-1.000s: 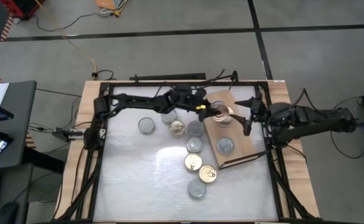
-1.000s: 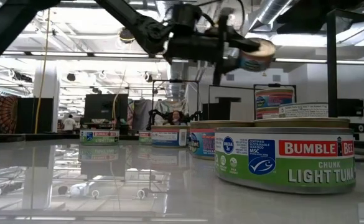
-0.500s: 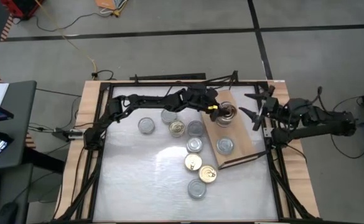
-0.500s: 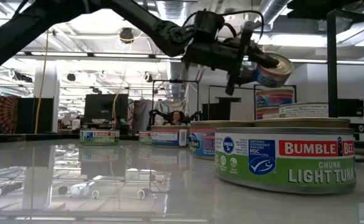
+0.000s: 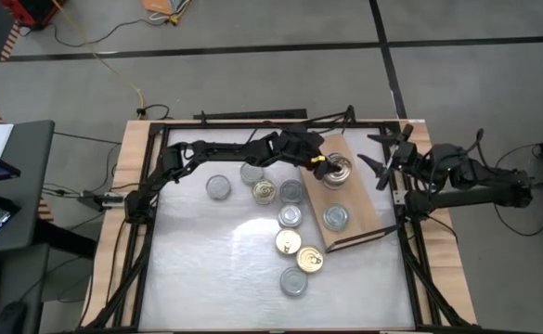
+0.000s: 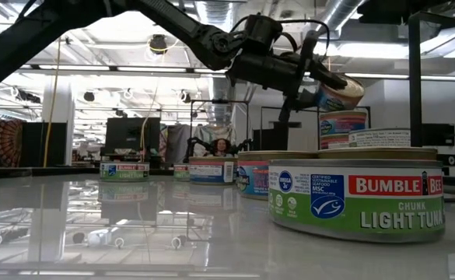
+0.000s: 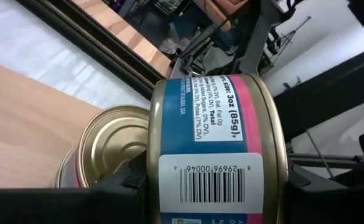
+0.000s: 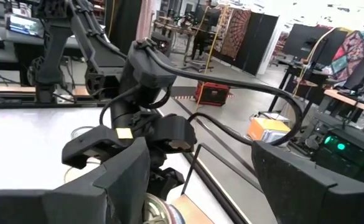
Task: Stack canned seafood by type on shelf
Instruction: Stack the blue tuna can on the other blue tuna can on the shelf
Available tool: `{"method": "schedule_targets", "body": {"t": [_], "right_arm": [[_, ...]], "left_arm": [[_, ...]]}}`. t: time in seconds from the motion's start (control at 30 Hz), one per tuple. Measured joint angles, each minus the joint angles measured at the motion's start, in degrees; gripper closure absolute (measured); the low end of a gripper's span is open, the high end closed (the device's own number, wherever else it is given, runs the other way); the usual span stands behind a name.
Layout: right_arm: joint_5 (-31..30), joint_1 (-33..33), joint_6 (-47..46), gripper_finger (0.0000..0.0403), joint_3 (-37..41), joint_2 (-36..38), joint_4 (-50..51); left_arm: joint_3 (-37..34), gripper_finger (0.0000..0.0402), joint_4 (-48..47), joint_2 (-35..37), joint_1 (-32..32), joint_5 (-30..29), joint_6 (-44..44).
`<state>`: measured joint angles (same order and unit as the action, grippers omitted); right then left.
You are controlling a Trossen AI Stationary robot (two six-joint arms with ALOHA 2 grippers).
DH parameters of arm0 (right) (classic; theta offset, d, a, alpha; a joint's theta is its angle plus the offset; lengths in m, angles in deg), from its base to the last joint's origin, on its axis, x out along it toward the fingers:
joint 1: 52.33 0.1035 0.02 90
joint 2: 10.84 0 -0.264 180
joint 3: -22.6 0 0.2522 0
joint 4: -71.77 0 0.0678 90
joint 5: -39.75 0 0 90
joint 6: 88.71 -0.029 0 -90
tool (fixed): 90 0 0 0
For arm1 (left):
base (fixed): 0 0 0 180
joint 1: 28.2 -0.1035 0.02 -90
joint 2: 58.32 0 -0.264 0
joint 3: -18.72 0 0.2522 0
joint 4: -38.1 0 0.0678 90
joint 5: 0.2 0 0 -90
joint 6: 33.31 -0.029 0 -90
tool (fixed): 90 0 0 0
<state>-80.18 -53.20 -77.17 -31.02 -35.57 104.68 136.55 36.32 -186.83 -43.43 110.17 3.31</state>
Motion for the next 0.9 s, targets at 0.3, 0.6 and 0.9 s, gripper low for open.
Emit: {"method": "schedule_targets", "body": {"t": [0.3,0.6,0.9], "right_arm": [[0.14,0.09,-2.43,0.0097,0.20,-0.94,0.60],[0.19,0.10,-3.61,0.0097,0.76,-2.46,0.00],[0.17,0.11,-4.05,0.0097,0.74,-2.62,-0.02]], "left_arm": [[-0.09,0.0221,2.35,0.00,0.51,-3.92,0.67],[-0.09,0.0192,3.20,0.00,0.82,-4.91,1.01],[-0.09,0.0150,2.02,0.09,1.69,-7.67,1.18]]}}
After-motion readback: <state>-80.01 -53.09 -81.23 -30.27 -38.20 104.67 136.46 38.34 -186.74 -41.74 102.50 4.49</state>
